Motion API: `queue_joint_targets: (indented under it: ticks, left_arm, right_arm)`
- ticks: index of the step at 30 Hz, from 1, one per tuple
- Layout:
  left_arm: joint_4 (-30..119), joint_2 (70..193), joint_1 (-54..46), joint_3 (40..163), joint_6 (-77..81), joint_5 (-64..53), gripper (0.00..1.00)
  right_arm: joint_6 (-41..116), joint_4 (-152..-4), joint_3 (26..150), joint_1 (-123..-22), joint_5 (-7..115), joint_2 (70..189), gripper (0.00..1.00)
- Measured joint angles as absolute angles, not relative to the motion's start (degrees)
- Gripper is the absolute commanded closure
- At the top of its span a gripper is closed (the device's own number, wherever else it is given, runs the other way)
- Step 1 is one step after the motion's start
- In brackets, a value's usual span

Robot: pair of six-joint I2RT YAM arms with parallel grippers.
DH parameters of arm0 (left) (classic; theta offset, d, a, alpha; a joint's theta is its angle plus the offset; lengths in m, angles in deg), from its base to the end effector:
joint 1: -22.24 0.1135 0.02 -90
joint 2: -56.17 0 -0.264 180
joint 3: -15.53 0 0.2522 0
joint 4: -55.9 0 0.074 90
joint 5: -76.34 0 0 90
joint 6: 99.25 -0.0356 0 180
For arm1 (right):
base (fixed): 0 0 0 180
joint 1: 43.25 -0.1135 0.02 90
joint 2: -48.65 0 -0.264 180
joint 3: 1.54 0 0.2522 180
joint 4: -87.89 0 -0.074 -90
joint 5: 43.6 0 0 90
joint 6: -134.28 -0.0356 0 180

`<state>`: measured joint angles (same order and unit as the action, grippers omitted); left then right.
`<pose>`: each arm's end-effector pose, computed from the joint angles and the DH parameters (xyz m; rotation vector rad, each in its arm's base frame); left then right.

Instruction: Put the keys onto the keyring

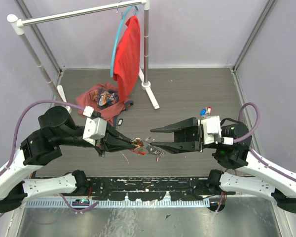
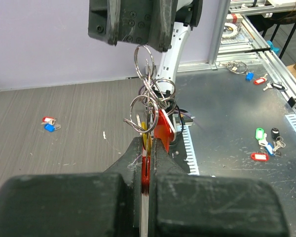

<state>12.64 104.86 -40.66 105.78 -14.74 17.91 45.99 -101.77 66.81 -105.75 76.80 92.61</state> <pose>0.0466 -0.1320 0.4760 1.3208 1.1265 -1.1956 0.0516 0.1382 0.4595 -0.9832 0.5862 1.2096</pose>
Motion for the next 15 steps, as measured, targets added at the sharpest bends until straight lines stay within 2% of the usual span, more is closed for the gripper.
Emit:
queue_joint_targets:
  ticks: [11,15]
  left_arm:
    - [12.6,104.9,-40.7,105.8,-14.8,18.9,1.0]
    - [12.6,104.9,-40.7,105.8,-15.0,18.9,1.0]
  right_arm:
    - [45.6,-99.4,67.8,-105.8,80.2,94.8,0.7]
    - [45.6,-99.3,67.9,-105.8,80.6,94.7,0.72]
